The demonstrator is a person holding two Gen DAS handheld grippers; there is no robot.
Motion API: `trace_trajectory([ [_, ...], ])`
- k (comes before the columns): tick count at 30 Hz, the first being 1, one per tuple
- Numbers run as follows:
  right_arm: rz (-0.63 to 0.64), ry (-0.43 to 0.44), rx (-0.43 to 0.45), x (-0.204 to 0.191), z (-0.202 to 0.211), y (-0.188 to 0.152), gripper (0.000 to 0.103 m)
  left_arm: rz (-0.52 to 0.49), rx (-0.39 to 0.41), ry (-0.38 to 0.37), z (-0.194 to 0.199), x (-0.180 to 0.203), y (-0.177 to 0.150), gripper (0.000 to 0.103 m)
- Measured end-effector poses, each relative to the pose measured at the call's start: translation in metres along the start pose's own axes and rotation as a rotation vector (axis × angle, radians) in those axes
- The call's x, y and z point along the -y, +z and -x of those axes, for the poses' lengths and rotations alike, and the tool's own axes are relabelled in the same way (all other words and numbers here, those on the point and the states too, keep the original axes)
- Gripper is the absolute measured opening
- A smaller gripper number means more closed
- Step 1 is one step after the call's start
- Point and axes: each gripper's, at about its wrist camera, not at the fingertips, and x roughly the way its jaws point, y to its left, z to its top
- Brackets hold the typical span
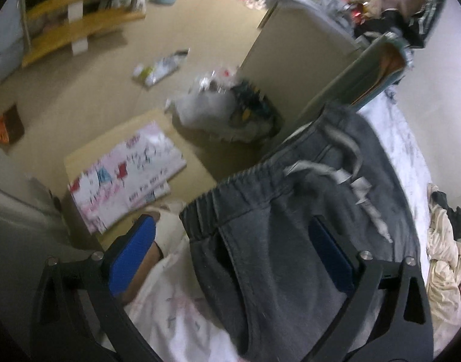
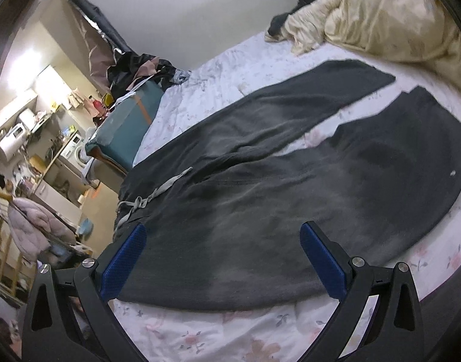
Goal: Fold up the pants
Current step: 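Grasp the sweatpants waistband with the left gripper and lift it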
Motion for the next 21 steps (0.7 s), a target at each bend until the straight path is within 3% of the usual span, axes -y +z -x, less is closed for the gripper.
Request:
trace_trajectory([
  [3,-0.025,-0.012,-0.002,0.008,0.0,0.0,0.103,-0.007,-0.034,0.032,-0.027,-0.004,-0.012,0.087],
  [7,-0.053,-0.03,-0.015,0.017,-0.001,-0.001,0.103,0.089,-0.088,-0.027,-0.05,-0.02,-0.021,0.086],
  [8,-0.06,-0.03,-0.019,0.019,-0.002,-0.001,0.103,0.111,-0.1,-0.046,-0.053,-0.022,-0.02,0.08],
  [9,-0.067,-0.029,-0.023,0.02,-0.002,-0.001,0.103,0.131,-0.105,-0.074,-0.054,-0.023,-0.02,0.061],
  [11,-0.077,-0.024,-0.029,0.021,-0.004,-0.001,0.103,0.157,-0.121,-0.124,-0.055,-0.02,-0.018,0.043],
  [12,-0.082,-0.021,-0.029,0.022,-0.004,-0.001,0.103,0.161,-0.117,-0.133,-0.051,-0.018,-0.017,0.025],
  [15,-0.076,-0.018,-0.025,0.022,-0.004,0.0,0.103,0.113,-0.07,-0.131,-0.031,-0.002,-0.011,0.01],
  [18,-0.07,-0.018,-0.03,0.023,-0.003,-0.001,0.103,0.03,0.004,-0.108,0.005,0.022,-0.007,0.008],
  [21,-0.086,0.025,-0.086,0.024,-0.011,-0.003,0.103,-0.143,0.051,-0.062,0.037,0.057,-0.001,0.008],
])
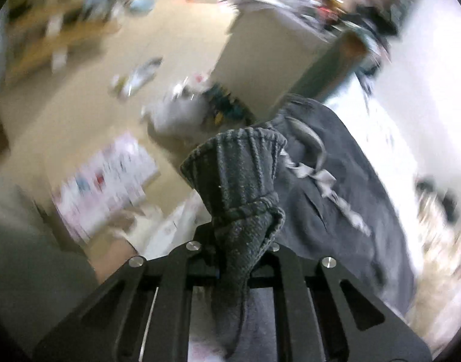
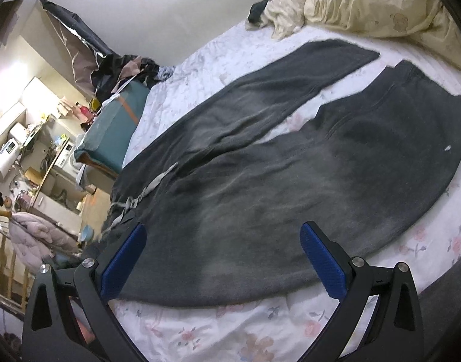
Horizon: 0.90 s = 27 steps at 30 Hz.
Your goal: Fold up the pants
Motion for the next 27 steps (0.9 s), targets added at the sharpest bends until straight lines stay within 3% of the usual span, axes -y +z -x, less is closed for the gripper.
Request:
trace_trajectory([
  [3,-0.053,0.103,-0.114,0.0,-0.016,-0.009,0.103,-0.117,0.008,0.026,0.017,0.024,0.011,0.008],
  [6,-0.285,0.227,-0.229,0.012,-0.04,-0.042,0.103,-0.2,0.0,0.069,0.02,0.037,0.017,0.008],
  [9,-0.406,0.197,-0.317,0.014,-0.073,-0.085,0.103,-0.215,-0.018,0.099,0.017,0.039,0.018,0.008],
  [12,-0.473,0.132,-0.361,0.025,-0.099,-0.103,0.103,-0.205,-0.016,0.108,0.015,0.035,0.016,0.008],
  [17,-0.522,0.021,-0.201,0.079,-0.099,-0.063,0.102,-0.192,-0.014,0.115,0.013,0.031,0.013,0.008],
  [20,-0.598,-0.023,-0.08,0.121,-0.081,-0.034,0.099,-0.178,-0.029,0.125,0.011,0.031,0.012,0.008],
  [24,-0.635,-0.225,0.115,0.19,-0.041,0.008,0.092,-0.163,-0.039,0.127,0.01,0.03,0.013,0.008],
  [27,-0.725,-0.247,0.171,0.232,-0.022,0.039,0.092,-0.153,-0.041,0.133,0.009,0.029,0.014,0.008],
])
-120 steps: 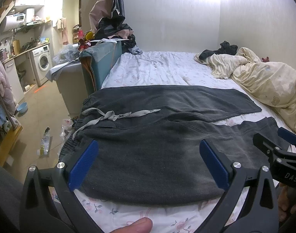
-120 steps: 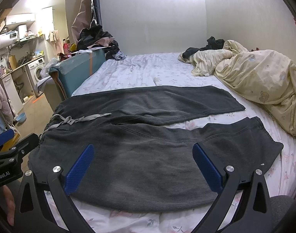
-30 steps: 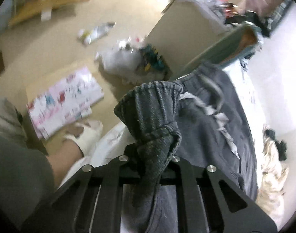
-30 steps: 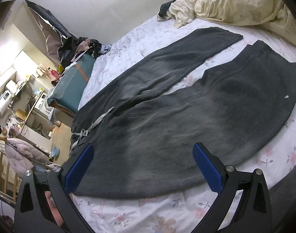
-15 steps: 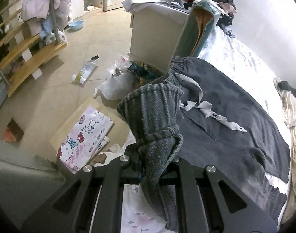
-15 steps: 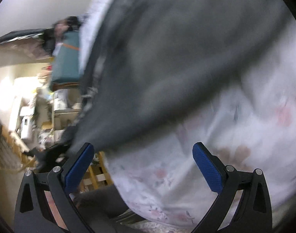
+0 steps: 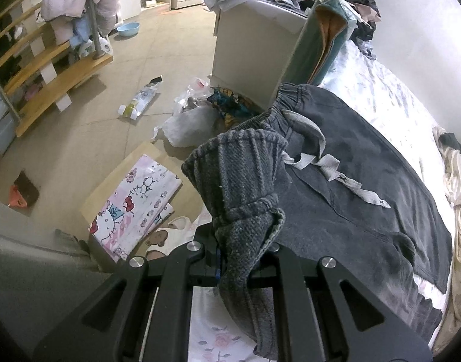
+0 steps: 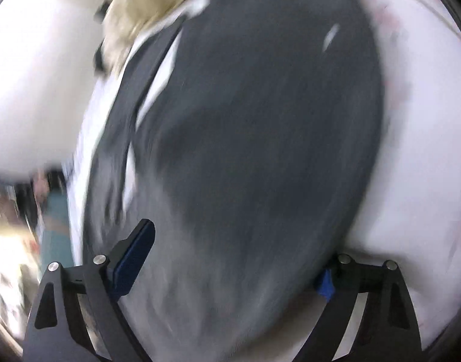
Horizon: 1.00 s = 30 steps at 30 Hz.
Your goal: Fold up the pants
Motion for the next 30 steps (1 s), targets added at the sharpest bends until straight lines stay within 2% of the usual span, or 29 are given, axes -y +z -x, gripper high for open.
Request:
trace_trajectory([
  [2,0.019,-0.058,0.032,-0.004,0.003,0.027,0.091,-0.004,0.002,0.007,0.0,0.001,0.0,0.008],
  [4,0.027,-0.129,0.103,-0.003,0.013,0.054,0.086,-0.02,0.011,0.011,0.0,0.003,0.0,0.008],
  [5,0.007,-0.149,0.128,0.003,0.015,0.067,0.084,-0.026,0.014,0.013,0.001,0.003,0.0,0.008],
  [7,-0.068,-0.187,0.166,0.019,0.02,0.09,0.074,-0.031,0.01,0.013,0.0,0.002,0.0,0.008],
  [9,-0.151,-0.199,0.21,0.033,0.03,0.113,0.07,-0.026,0.005,0.015,-0.001,0.0,0.0,0.008],
  [10,-0.172,-0.227,0.228,0.035,0.032,0.121,0.065,-0.023,0.004,0.016,-0.001,-0.001,-0.001,0.008],
  [12,-0.186,-0.283,0.239,0.041,0.034,0.141,0.063,-0.025,0.0,0.021,-0.002,0.001,-0.001,0.008],
  [14,-0.169,-0.318,0.242,0.04,0.038,0.152,0.035,-0.024,-0.001,0.02,-0.001,0.0,-0.001,0.008],
  [15,-0.161,-0.328,0.248,0.038,0.041,0.155,0.003,-0.024,0.0,0.021,-0.001,0.0,-0.001,0.008],
  [17,-0.134,-0.334,0.288,0.03,0.053,0.155,0.003,-0.013,0.003,0.015,0.0,0.001,-0.001,0.008],
  [20,-0.052,-0.365,0.378,-0.004,0.074,0.153,0.003,-0.003,0.005,0.006,0.002,0.001,0.001,0.007],
  [23,-0.106,-0.313,0.46,-0.011,0.102,0.154,0.002,0.04,-0.01,-0.021,0.006,-0.008,0.006,0.007],
  [26,-0.02,-0.286,0.438,-0.031,0.11,0.16,0.002,0.059,-0.003,-0.03,0.015,-0.013,0.012,0.007],
  [30,0.006,-0.239,0.462,-0.05,0.124,0.17,0.002,0.061,-0.041,-0.049,0.019,-0.009,0.019,0.007],
])
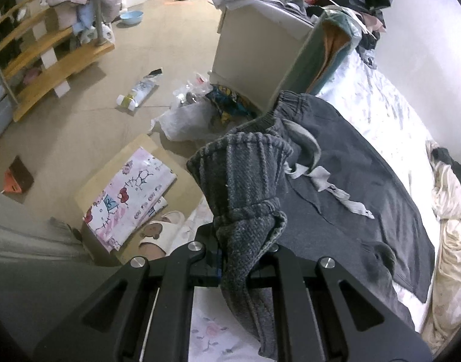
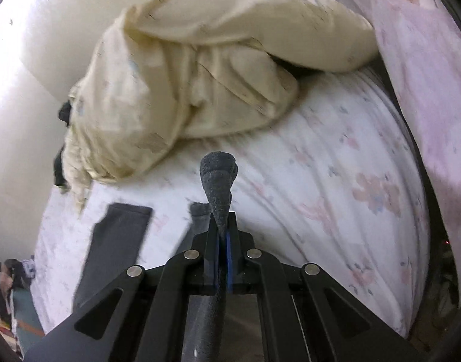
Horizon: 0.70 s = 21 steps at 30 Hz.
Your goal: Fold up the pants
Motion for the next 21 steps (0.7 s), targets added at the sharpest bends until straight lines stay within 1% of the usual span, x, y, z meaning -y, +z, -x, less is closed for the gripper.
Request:
trace_trajectory([
  [2,-0.001,0.03,0.011,-0.014,0.003,0.011,0.002,-0.001,-0.016,-0.006,0.001,0.001,0.01,0.007],
  [5,0.029,0.075,0.033,-0.041,0.012,0.023,0.002,0.027,-0.067,-0.035,0.0,0.001,0.033,0.007],
  [8,0.152,0.11,0.058,-0.091,0.013,0.035,0.002,0.004,-0.083,-0.047,-0.001,0.016,0.06,0.007],
  [11,0.23,0.122,0.065,-0.131,0.006,0.042,0.002,-0.045,-0.1,-0.043,-0.007,0.041,0.082,0.007],
  [14,0.295,0.12,0.065,-0.17,-0.01,0.047,0.002,-0.049,-0.126,-0.047,-0.02,0.058,0.103,0.008],
  [16,0.35,0.109,0.065,-0.2,-0.026,0.048,0.002,-0.054,-0.126,-0.049,-0.029,0.071,0.116,0.008],
  [19,0.43,0.08,0.046,-0.24,-0.059,0.045,0.002,-0.06,-0.127,-0.04,-0.048,0.093,0.138,0.008],
  [21,0.477,0.051,0.026,-0.268,-0.088,0.041,0.002,-0.073,-0.125,-0.014,-0.068,0.111,0.151,0.008],
])
